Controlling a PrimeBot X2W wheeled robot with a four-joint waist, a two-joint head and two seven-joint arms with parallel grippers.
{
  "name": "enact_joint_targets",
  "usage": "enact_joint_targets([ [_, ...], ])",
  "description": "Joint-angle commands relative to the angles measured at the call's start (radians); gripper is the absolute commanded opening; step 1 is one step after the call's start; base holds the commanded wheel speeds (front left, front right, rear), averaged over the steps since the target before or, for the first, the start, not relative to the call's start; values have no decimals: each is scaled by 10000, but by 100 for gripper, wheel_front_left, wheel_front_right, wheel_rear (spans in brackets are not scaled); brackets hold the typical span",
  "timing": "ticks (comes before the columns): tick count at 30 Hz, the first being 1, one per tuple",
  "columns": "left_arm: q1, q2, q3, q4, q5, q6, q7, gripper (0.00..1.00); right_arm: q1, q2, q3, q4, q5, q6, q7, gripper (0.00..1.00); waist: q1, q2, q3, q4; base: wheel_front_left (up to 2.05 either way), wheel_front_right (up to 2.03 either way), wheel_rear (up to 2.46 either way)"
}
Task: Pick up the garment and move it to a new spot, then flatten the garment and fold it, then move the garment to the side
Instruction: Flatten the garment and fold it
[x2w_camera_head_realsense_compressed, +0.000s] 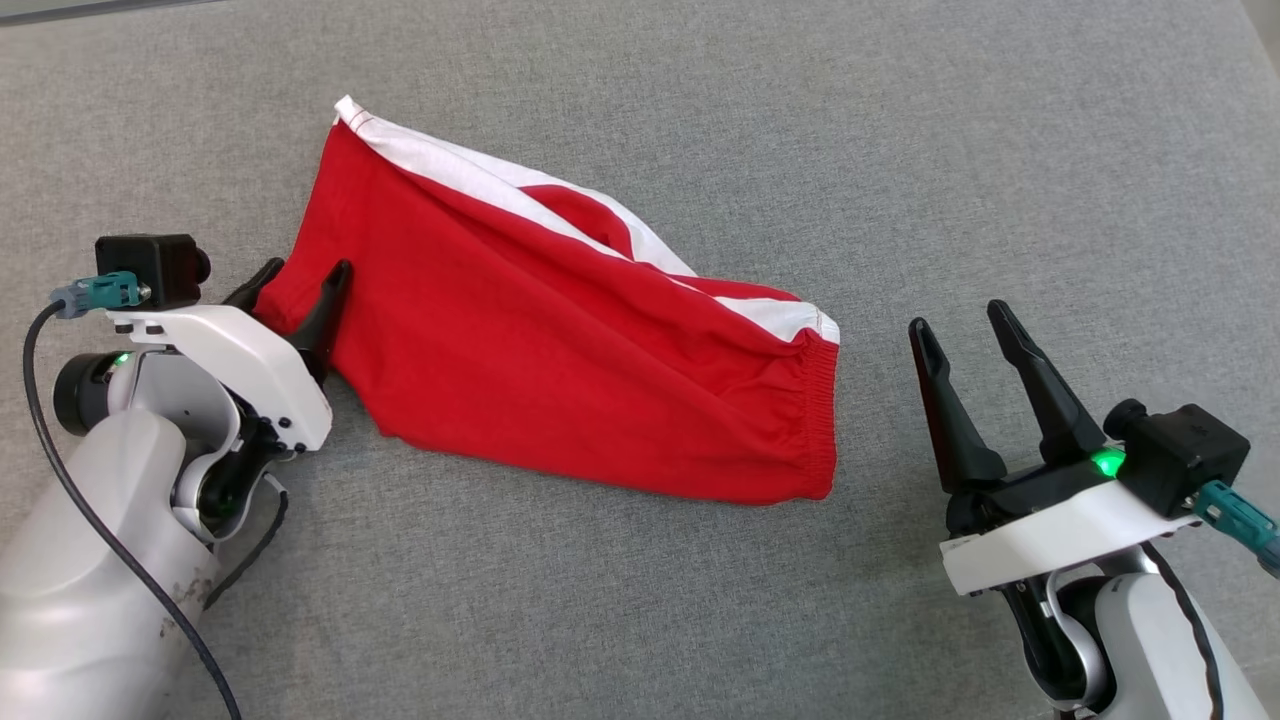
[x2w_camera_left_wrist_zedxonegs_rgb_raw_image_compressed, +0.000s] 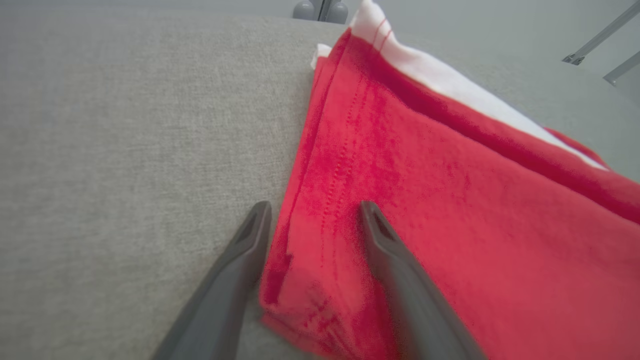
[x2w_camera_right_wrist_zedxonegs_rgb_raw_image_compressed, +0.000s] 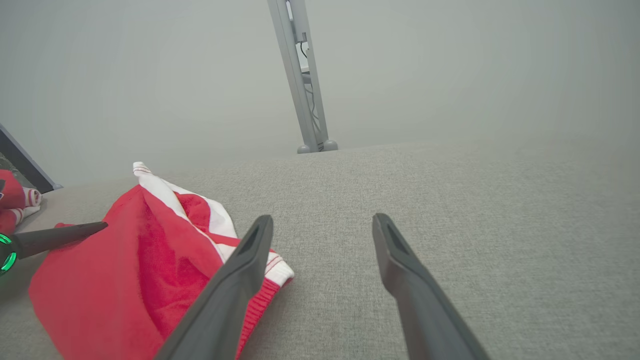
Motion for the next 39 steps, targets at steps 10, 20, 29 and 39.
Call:
enact_joint_targets([
  [10,756,-246,-138,-466,-193,-15,-206,0,402,48,-415,-459,-170,3,186,100,0,0,-291,230,0,0,0],
  [20,2657,-858,341,-2561,-682,1075,-1369,0,722,-250,-814,-400,-11,3,744,100,0,0,-816,1073,0,0,0],
  [29,4565,-1038,600,-4608,-853,2238,-1978,0,1155,-864,-1071,-551,360,3,1689,100,0,0,-1290,1744,0,0,0],
  [39,5692,-1279,558,-5328,-1072,2818,-2018,0,1373,-1259,-896,-807,851,3,2463,100,0,0,-1632,2002,0,0,0],
])
